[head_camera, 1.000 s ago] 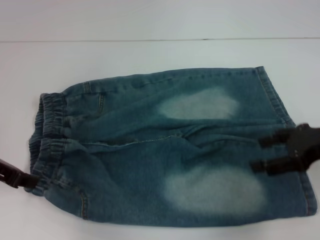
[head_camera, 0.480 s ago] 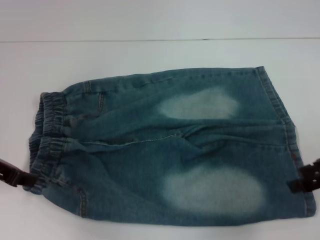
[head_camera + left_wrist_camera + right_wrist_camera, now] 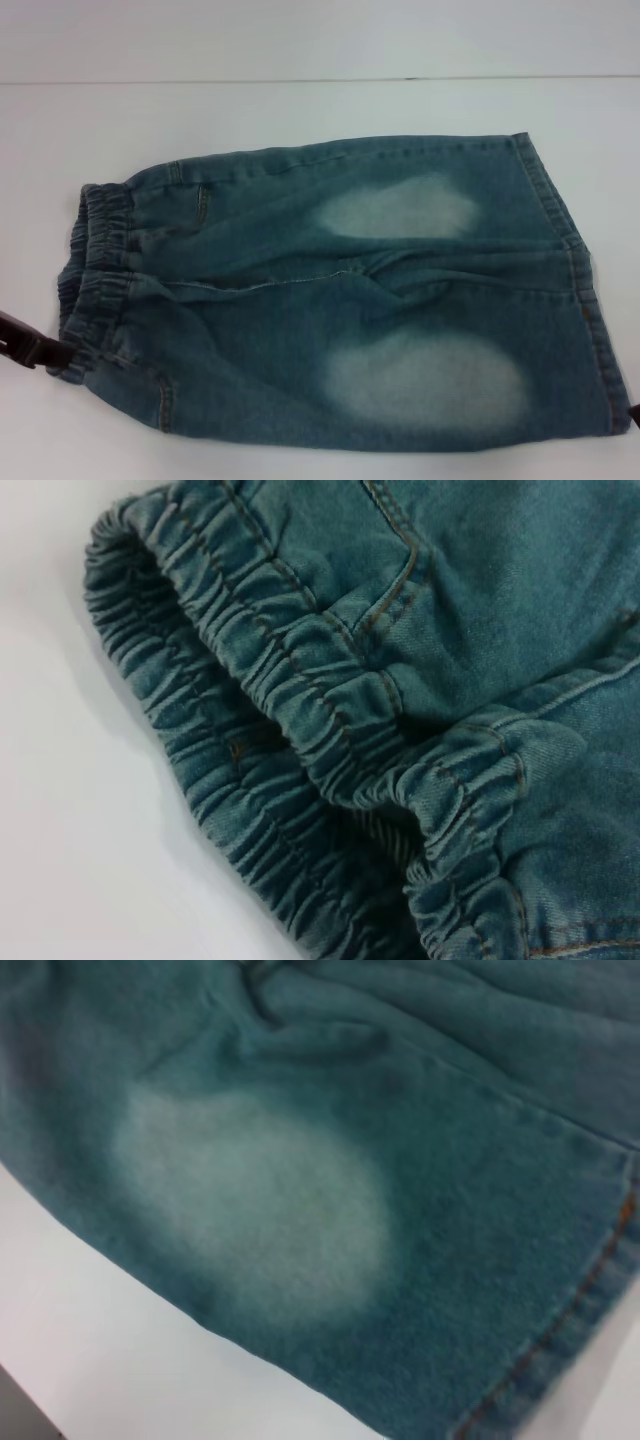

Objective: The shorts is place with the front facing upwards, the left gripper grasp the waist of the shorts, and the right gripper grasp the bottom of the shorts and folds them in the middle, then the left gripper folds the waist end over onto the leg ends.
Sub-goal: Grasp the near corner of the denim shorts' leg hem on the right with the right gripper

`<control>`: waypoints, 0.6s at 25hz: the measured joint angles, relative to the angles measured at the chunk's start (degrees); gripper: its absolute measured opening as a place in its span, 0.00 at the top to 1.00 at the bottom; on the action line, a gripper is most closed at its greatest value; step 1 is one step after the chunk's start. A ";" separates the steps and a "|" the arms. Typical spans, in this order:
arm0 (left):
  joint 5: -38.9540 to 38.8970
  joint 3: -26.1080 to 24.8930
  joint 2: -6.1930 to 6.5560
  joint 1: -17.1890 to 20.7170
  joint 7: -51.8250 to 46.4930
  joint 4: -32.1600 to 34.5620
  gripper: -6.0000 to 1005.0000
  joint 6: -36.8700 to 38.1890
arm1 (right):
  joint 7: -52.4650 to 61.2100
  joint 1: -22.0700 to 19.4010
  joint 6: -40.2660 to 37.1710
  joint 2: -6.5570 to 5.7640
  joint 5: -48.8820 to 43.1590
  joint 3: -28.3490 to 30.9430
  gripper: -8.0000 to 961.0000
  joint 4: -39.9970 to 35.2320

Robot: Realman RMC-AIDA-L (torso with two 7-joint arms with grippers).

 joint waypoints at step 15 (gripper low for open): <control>0.03 0.61 -0.27 0.45 0.11 -0.04 0.93 0.11 | -0.56 -0.71 3.27 0.66 -0.28 -0.01 0.24 3.45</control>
